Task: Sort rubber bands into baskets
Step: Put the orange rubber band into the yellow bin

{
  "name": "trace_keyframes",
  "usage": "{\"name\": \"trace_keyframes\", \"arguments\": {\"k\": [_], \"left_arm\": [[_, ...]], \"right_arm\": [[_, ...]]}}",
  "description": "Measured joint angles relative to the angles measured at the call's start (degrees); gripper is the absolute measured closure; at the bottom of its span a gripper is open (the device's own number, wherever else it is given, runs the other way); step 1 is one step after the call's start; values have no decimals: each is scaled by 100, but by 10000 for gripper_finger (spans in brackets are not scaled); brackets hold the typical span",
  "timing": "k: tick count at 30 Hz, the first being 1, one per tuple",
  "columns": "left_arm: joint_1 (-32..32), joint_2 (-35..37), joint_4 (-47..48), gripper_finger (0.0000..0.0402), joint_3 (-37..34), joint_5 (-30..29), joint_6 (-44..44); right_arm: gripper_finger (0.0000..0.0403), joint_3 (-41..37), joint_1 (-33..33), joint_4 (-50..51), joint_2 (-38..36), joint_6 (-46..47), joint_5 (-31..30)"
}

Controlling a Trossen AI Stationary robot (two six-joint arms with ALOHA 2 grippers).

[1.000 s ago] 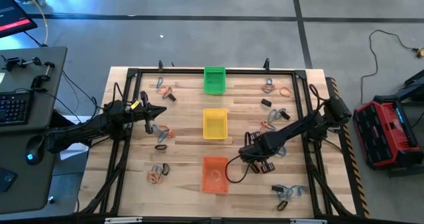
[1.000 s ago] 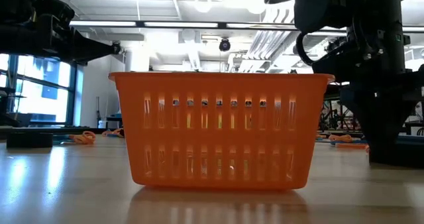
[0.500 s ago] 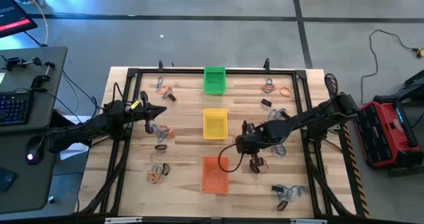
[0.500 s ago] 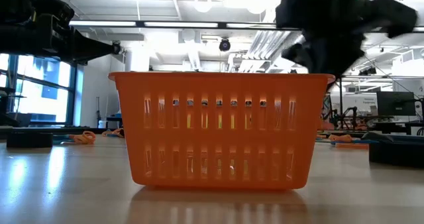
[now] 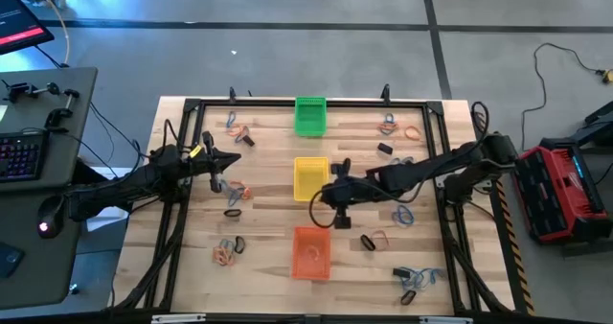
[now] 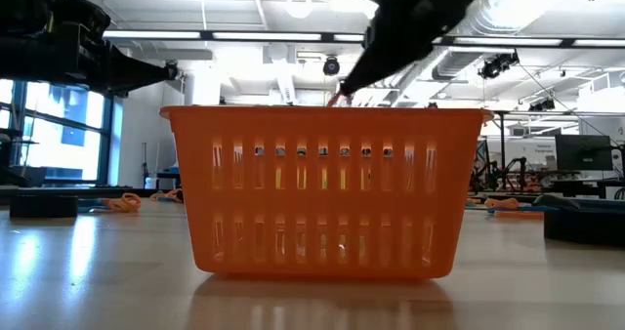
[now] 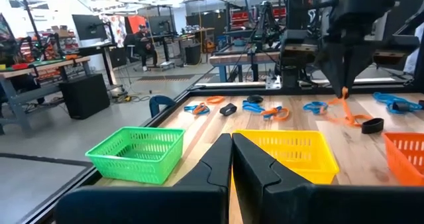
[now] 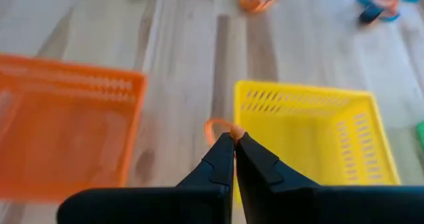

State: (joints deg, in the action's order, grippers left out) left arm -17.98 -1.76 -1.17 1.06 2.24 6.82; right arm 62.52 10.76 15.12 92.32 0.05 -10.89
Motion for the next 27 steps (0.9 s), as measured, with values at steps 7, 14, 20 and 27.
{"name": "trace_keyframes", "arguments": {"k": [7, 14, 20, 27], "left_arm": [[2, -22, 6, 398, 0, -35, -14], [2, -22, 4, 398, 0, -37, -14], [0, -22, 6, 398, 0, -43, -14], [0, -22, 7, 398, 0, -59, -14]], "right_arm": [[403, 0, -266, -684, 465, 3, -116], [403, 158, -828, -882, 752, 217, -284], [403, 976, -1275, 399, 1318, 231, 133], [403, 2447, -1315, 2268, 2274, 99, 350]]}}
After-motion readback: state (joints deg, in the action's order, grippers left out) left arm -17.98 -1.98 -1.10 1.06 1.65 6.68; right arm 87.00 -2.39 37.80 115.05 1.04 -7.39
